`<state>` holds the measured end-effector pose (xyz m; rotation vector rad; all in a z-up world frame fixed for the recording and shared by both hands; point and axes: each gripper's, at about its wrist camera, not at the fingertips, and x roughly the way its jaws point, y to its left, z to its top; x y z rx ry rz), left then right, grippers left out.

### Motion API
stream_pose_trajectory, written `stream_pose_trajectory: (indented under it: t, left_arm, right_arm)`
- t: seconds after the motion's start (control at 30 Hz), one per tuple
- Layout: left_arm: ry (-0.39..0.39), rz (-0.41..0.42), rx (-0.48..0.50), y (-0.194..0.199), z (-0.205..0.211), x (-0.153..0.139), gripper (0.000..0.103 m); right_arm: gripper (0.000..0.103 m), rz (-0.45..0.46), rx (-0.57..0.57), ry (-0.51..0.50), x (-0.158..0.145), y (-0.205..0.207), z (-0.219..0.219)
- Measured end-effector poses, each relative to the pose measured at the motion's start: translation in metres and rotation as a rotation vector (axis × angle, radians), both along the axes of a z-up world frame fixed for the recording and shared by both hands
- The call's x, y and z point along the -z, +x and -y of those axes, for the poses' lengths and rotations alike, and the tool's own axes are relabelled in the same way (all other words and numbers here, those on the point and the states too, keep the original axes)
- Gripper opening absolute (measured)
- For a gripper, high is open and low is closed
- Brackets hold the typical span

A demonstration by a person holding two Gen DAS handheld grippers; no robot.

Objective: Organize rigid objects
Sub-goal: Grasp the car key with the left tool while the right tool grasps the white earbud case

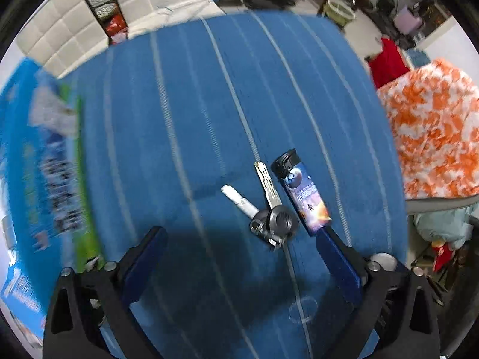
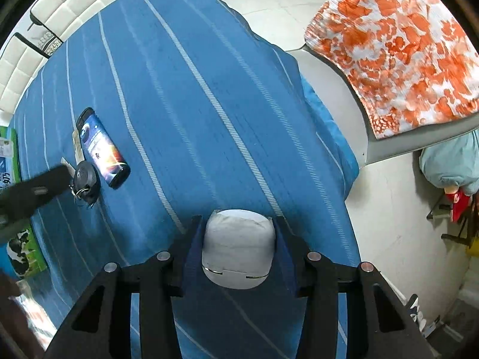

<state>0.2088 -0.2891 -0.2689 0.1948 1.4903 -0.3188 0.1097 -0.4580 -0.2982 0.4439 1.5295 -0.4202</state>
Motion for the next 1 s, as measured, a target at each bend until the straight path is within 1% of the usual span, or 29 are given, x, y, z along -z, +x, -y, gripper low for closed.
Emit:
stream_pose_trajectory:
  t: [0.07, 0.1, 0.13, 0.17, 0.2, 0.23, 0.27, 0.3, 0.33, 0.37, 0.53, 0.73, 0.77, 0.83, 1.0]
  left_arm:
    - [0.019, -0.041, 0.023, 0.0, 0.008, 0.017, 0.098]
    - [0.025, -0.06, 0.037, -0.001, 0.013, 0.027, 0.094]
    - [0.018, -0.061, 0.046, -0.002, 0.015, 0.031, 0.093]
    - [-0.01, -0.037, 0.048, -0.003, 0.015, 0.029, 0.093]
    - [-0.01, -0.024, 0.058, -0.005, 0.016, 0.028, 0.092]
    - [-0.012, -0.016, 0.068, -0.006, 0.016, 0.026, 0.079]
    - [0.027, 0.002, 0.086, -0.009, 0.018, 0.025, 0.071]
    - [0.054, 0.031, 0.132, -0.013, 0.02, 0.021, 0.056]
    - [0.044, 0.039, 0.142, -0.015, 0.019, 0.018, 0.037]
    - [0.043, 0.041, 0.148, -0.016, 0.016, 0.015, 0.033]
    - [-0.028, -0.025, 0.085, -0.009, -0.004, 0.005, 0.032]
    - [-0.074, -0.014, 0.05, -0.019, -0.029, -0.018, 0.03]
    - [-0.081, -0.015, 0.046, -0.023, -0.034, -0.02, 0.027]
    - [-0.097, -0.023, 0.038, -0.027, -0.044, -0.025, 0.007]
    - [-0.118, -0.015, 0.025, -0.032, -0.057, -0.034, 0.005]
  right_arm:
    - [0.049, -0.006, -0.013, -0.004, 0.003, 0.001, 0.002]
    - [0.049, -0.009, -0.021, -0.008, 0.004, 0.001, 0.001]
    - [0.049, -0.01, -0.025, -0.011, 0.003, 0.001, -0.001]
    - [0.049, -0.011, -0.031, -0.015, 0.002, 0.002, -0.002]
    - [0.049, -0.01, -0.032, -0.015, 0.002, 0.002, -0.002]
    - [0.049, -0.009, -0.033, -0.013, 0.002, 0.002, -0.003]
    - [0.049, -0.009, -0.036, -0.012, 0.002, 0.003, -0.003]
    - [0.049, -0.007, -0.04, -0.012, 0.001, 0.003, -0.005]
    - [0.049, -0.004, -0.043, -0.009, 0.001, 0.004, -0.006]
    - [0.049, -0.002, -0.045, -0.006, 0.0, 0.004, -0.007]
    - [0.049, 0.031, -0.055, 0.002, -0.01, 0.006, -0.018]
    - [0.049, 0.07, -0.062, 0.018, -0.026, 0.003, -0.031]
    - [0.049, 0.073, -0.063, 0.022, -0.028, 0.003, -0.033]
    - [0.049, 0.086, -0.065, 0.027, -0.034, 0.001, -0.039]
    - [0.049, 0.108, -0.077, 0.028, -0.045, -0.001, -0.054]
